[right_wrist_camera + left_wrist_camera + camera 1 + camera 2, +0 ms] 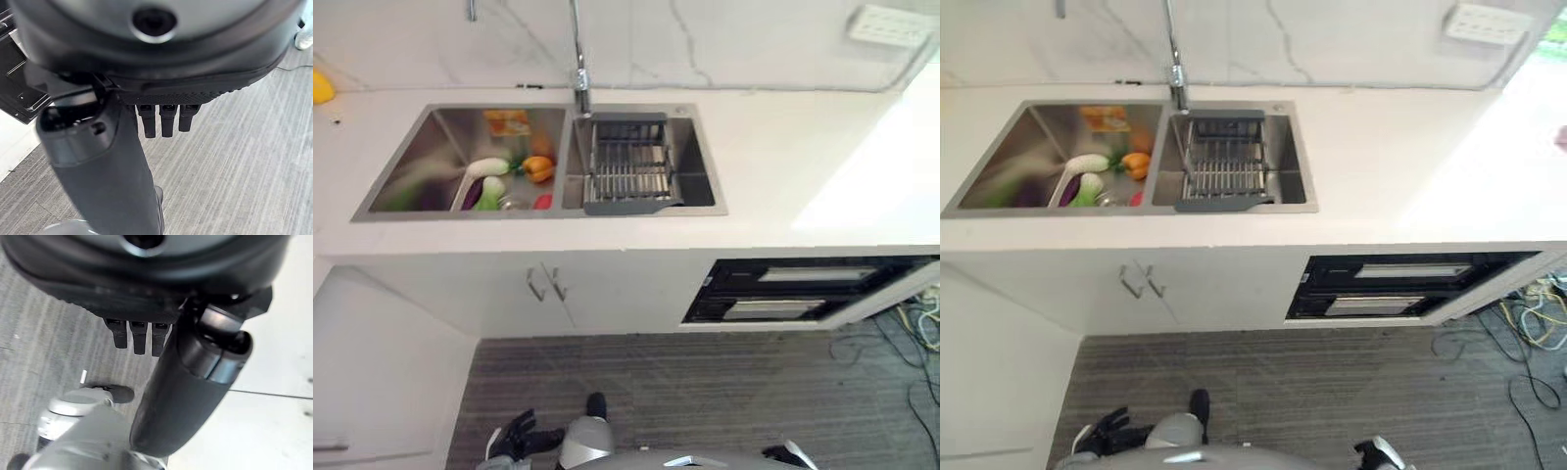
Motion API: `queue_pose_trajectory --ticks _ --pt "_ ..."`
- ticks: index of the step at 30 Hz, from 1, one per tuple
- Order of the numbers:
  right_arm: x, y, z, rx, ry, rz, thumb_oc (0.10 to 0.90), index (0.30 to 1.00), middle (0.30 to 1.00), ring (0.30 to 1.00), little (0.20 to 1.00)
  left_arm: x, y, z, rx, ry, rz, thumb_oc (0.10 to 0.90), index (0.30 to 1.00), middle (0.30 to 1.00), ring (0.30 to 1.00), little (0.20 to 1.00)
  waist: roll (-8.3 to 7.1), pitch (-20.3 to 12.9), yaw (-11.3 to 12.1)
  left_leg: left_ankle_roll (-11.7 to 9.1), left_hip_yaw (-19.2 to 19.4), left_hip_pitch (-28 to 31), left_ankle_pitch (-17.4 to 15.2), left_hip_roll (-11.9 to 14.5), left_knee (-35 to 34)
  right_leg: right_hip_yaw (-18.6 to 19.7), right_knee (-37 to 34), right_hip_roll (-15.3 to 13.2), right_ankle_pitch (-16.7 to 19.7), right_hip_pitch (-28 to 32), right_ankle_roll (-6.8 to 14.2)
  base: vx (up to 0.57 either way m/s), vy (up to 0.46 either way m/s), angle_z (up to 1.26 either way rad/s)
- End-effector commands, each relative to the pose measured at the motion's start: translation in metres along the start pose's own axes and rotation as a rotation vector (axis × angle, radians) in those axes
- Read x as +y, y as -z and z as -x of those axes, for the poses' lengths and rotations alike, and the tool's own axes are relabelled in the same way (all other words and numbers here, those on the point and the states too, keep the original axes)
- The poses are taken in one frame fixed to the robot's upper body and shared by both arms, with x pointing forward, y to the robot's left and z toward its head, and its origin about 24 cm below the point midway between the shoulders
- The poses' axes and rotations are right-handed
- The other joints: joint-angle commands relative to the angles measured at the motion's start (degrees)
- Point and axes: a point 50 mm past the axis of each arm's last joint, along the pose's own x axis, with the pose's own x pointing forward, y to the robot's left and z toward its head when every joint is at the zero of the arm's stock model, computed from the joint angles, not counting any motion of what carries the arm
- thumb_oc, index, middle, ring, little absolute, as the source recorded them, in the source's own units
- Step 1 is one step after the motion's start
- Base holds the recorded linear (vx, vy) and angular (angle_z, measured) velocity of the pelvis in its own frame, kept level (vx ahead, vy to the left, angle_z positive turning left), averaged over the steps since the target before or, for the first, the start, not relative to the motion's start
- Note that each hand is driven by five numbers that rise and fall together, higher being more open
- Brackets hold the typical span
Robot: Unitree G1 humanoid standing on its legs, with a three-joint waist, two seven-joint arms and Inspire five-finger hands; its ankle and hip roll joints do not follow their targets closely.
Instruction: Place the dishes in the dishwasher.
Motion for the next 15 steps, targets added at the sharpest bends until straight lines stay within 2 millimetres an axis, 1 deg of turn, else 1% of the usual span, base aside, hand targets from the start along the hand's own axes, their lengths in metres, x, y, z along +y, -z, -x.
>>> queue_pose_trajectory --ticks 1,2,3,4,5,6,7,8,9,10,11,14,15 --pt "-0.032 -0.062 -0.006 -0.222 0.056 0.078 0.800 0.900 0.900 0.900 0.900 0.009 0.016 0.004 0.055 0.031 -0.010 0.800 0.900 0.900 0.900 0.900 2.24 -1.91 -0.40 3.72 0.11 0.26 -1.85 -1.93 1.54 10.27 20.77 -8.89 -0.35 -5.74 3.96 0.04 0.171 -0.02" --pt "-0.036 -0.064 -0.006 -0.228 0.065 0.054 0.800 0.900 0.900 0.900 0.900 0.014 0.024 0.006 0.092 0.010 0.010 0.800 0.900 0.900 0.900 0.900 2.50 -1.49 -1.55 4.00 -0.29 0.75 -1.98 -1.91 1.62 14.98 23.55 -7.74 -0.50 -7.98 4.30 0.03 0.162 0.08" --pt "-0.036 -0.065 -0.006 -0.229 0.066 0.055 0.800 0.900 0.900 0.900 0.900 0.014 0.023 0.006 0.091 0.011 0.011 0.800 0.900 0.900 0.900 0.900 2.40 -1.46 -1.21 4.03 0.13 0.75 -2.07 -1.97 1.61 15.61 23.98 -7.94 -0.64 -8.54 4.29 -0.03 -0.029 0.20" --pt "-0.044 -0.070 -0.007 -0.238 0.083 -0.036 0.800 0.900 0.900 0.900 0.900 0.023 0.046 0.013 0.195 -0.035 0.063 0.800 0.900 0.900 0.900 0.900 2.55 -1.24 -2.36 3.79 -1.09 0.62 -1.81 -1.83 1.84 24.64 21.94 -1.50 -5.22 -12.10 4.07 -0.02 -0.110 0.14" --pt "-0.045 -0.071 -0.007 -0.240 0.081 -0.072 0.800 0.900 0.900 0.900 0.900 0.028 0.056 0.016 0.247 -0.055 0.079 0.800 0.900 0.900 0.900 0.900 2.36 -1.42 -2.32 3.38 -2.19 0.03 -1.66 -1.83 2.12 27.28 17.22 1.25 -7.82 -11.50 3.30 0.00 -0.183 0.02" --pt "-0.045 -0.072 -0.007 -0.240 0.078 -0.106 0.800 0.900 0.900 0.900 0.900 0.035 0.064 0.020 0.298 -0.076 0.070 0.800 0.900 0.900 0.900 0.900 2.48 -1.78 -2.50 2.88 -3.74 -0.62 -1.56 -1.78 2.22 29.52 12.00 3.13 -8.20 -10.72 2.11 -0.03 -0.176 0.00" --pt "-0.047 -0.075 -0.007 -0.239 0.072 -0.102 0.800 0.900 0.900 0.900 0.900 0.036 0.069 0.023 0.338 -0.082 0.009 0.800 0.900 0.900 0.900 0.900 2.72 -1.87 -3.46 2.61 -4.25 -1.94 -0.26 -1.43 2.48 32.05 7.69 4.45 -6.42 -11.89 0.28 -0.03 -0.183 0.33" --pt "-0.046 -0.073 -0.007 -0.230 0.064 -0.154 0.800 0.900 0.900 0.900 0.900 0.038 0.067 0.022 0.337 -0.075 -0.031 0.800 0.900 0.900 0.900 0.900 2.09 -2.15 -3.78 2.38 -5.43 -2.20 -0.54 -1.68 3.06 33.52 4.19 5.76 -6.66 -10.83 -0.16 0.00 -0.160 0.62" --pt "-0.041 -0.071 -0.008 -0.207 0.054 -0.211 0.800 0.900 0.900 0.900 0.900 0.040 0.064 0.021 0.338 -0.092 -0.055 0.800 0.900 0.900 0.900 0.900 2.02 -2.44 -4.26 1.94 -6.26 -2.07 -0.51 -1.44 3.02 34.25 3.61 6.06 -6.59 -10.52 -0.48 0.05 -0.118 0.95" --pt "-0.041 -0.071 -0.008 -0.207 0.054 -0.211 0.800 0.900 0.900 0.900 0.900 0.040 0.064 0.021 0.338 -0.092 -0.055 0.800 0.900 0.900 0.900 0.900 2.02 -2.41 -4.29 1.93 -6.30 -2.06 -0.51 -1.44 3.02 34.21 3.60 6.06 -6.59 -10.48 -0.49 0.13 -0.211 1.04" --pt "-0.033 -0.061 -0.008 -0.162 0.031 -0.267 0.800 0.900 0.900 0.900 0.900 0.034 0.061 0.018 0.325 -0.077 -0.085 0.800 0.900 0.900 0.900 0.900 1.81 -3.98 -4.04 0.91 -6.80 -1.94 -0.49 -0.52 3.07 31.46 -2.46 7.75 -5.82 -6.16 -0.22 0.12 -0.251 0.99" --pt "-0.022 -0.050 -0.008 -0.105 0.005 -0.316 0.800 0.900 0.900 0.900 0.900 0.018 0.049 0.010 0.269 -0.055 -0.083 0.800 0.900 0.900 0.900 0.900 2.53 -4.86 -2.85 -1.42 -7.90 -2.12 1.39 2.21 3.25 28.63 -7.23 10.44 -6.07 -2.31 -1.30 0.10 -0.272 0.67" --pt "-0.020 -0.048 -0.008 -0.095 -0.003 -0.323 0.800 0.900 0.900 0.900 0.900 0.011 0.043 0.007 0.244 -0.039 -0.090 0.800 0.900 0.900 0.900 0.900 2.74 -4.64 -2.53 -2.11 -8.63 -2.54 2.23 3.01 3.46 28.45 -7.75 11.47 -6.52 -1.77 -2.09 0.05 -0.238 0.23"
